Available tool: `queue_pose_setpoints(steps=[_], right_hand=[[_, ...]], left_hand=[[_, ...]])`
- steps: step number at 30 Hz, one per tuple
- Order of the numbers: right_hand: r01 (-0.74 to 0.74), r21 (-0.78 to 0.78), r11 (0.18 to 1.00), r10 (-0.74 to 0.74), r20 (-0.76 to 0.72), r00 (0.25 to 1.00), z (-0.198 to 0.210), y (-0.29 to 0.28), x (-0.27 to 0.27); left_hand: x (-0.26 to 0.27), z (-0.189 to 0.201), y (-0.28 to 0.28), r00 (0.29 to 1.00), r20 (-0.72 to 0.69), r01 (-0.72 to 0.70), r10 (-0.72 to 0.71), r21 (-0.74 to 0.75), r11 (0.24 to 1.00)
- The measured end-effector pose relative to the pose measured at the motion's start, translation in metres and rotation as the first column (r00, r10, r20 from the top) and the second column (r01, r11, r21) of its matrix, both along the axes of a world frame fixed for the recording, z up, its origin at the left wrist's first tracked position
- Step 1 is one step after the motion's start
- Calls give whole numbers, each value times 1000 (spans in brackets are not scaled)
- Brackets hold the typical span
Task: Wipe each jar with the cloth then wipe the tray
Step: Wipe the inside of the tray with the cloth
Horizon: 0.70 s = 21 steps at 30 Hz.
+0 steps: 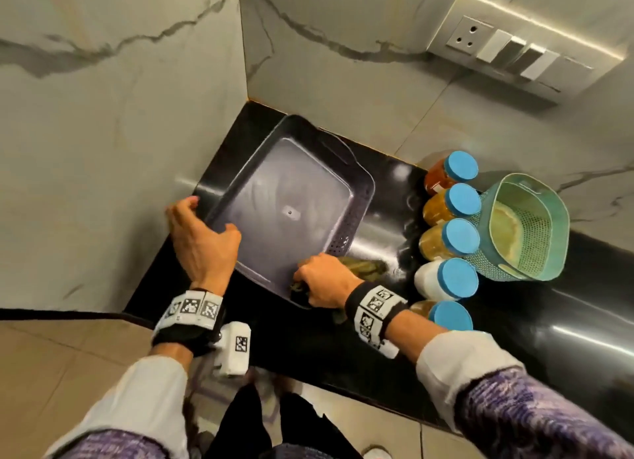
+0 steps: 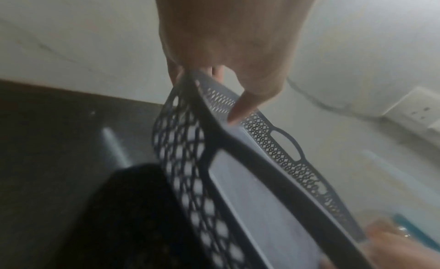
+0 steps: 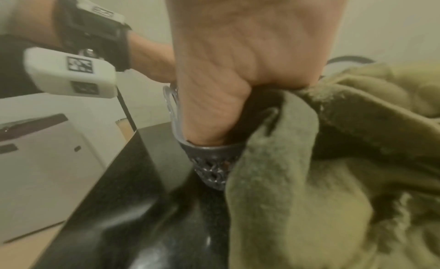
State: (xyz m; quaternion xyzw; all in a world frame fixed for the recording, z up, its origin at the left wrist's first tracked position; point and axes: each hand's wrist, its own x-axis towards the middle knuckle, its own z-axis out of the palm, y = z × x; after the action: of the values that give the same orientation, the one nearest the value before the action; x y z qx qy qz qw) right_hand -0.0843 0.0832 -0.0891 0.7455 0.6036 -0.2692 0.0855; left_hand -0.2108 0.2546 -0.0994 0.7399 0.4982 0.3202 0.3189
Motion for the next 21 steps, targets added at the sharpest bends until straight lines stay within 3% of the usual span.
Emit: queue_pose_setpoints(steps=[3,6,9,12,14,17,21], right_hand=[[-78,-88,993,85,78,993,11,-3,11],[-62,-149,987,80,123,989,16,-7,21],[50,-156,987,-31,122,992,15,-15,28],[228,-89,970,-218,106,970,8,-20,18],[408,-19,913,-407,58,912,-1,-20,3],[671,41,741,-667,-72,741,-12,-13,-29],[839,-36,542,-822,-230,521,-20,14,-58]], left_hand=[[13,-10,19,958,-206,168,-199,-159,973],[15,-24,31,906,-315,199,-284,-274,941],[11,-34,27,914,-285,204,-287,-286,936],[10,-38,17,972,-181,101,-152,-261,960],[6,-39,11,986,-137,58,-95,-248,967],[0,-42,4,992,-118,7,-38,-254,967],[-7,-43,-5,995,-104,-28,2,-247,969]])
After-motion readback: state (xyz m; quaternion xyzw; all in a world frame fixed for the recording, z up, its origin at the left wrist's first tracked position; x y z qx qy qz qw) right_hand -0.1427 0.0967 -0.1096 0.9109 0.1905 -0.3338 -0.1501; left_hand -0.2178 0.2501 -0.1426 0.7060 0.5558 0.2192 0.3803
